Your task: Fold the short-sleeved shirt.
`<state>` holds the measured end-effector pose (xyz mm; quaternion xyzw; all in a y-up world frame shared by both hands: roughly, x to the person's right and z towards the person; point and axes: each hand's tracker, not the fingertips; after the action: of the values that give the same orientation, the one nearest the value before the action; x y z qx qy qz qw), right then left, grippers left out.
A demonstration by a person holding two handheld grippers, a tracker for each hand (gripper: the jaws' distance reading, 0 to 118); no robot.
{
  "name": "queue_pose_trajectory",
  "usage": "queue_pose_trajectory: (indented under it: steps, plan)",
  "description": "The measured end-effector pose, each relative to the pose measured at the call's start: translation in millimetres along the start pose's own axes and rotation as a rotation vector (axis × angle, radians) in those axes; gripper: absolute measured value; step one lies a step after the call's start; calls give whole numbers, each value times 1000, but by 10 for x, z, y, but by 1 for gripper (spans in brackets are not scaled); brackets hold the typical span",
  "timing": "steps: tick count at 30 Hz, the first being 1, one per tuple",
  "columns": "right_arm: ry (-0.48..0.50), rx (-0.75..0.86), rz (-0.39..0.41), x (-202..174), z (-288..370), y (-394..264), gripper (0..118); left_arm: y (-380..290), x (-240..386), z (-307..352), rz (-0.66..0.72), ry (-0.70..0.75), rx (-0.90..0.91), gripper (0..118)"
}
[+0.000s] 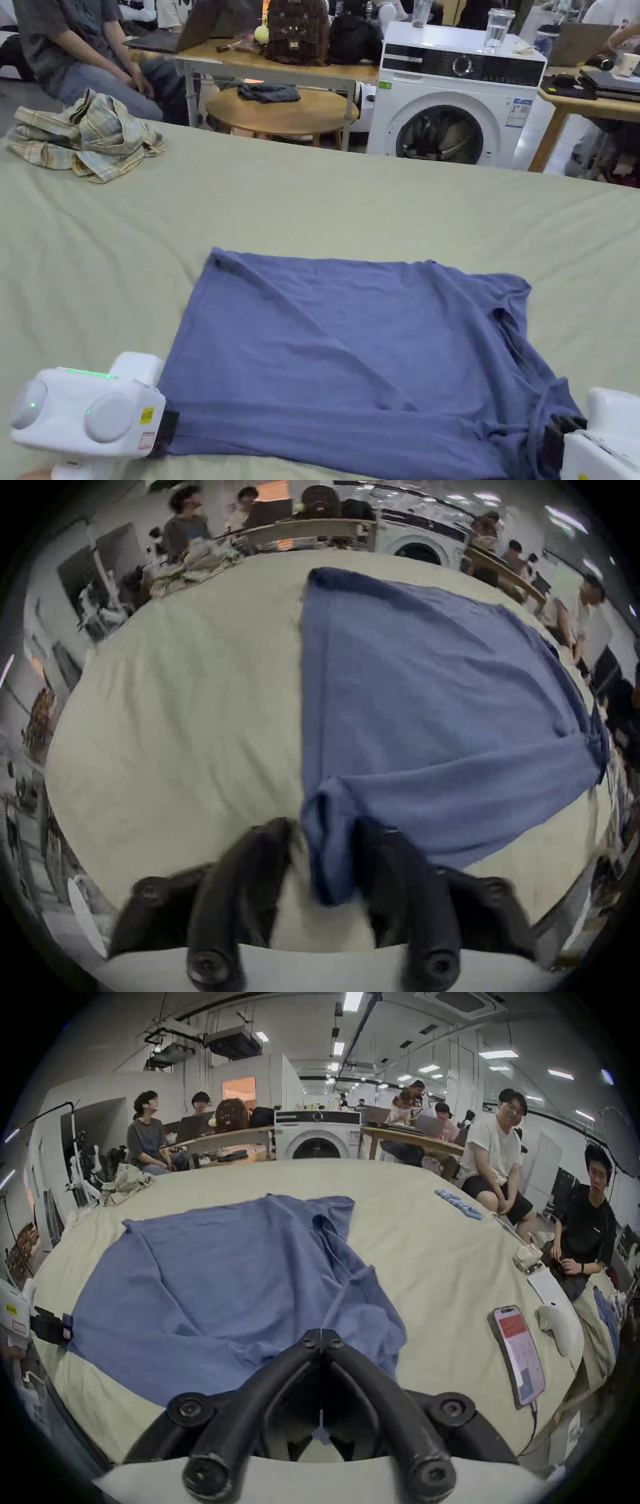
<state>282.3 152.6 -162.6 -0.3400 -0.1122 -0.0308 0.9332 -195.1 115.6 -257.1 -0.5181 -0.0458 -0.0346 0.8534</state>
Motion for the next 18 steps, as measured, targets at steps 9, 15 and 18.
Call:
queue_pose_trajectory:
  steps: [9, 15, 18]
  plan:
    - [61, -165, -15, 421, -79, 30, 55, 29, -247, 163, 46, -79, 39, 0]
    - [76, -272, 49, 355, -348, -204, 55, 4, -220, 187, 53, -85, 45, 0]
    - [76, -301, 48, 364, -460, -329, 36, -4, -251, 207, 71, -96, 49, 0]
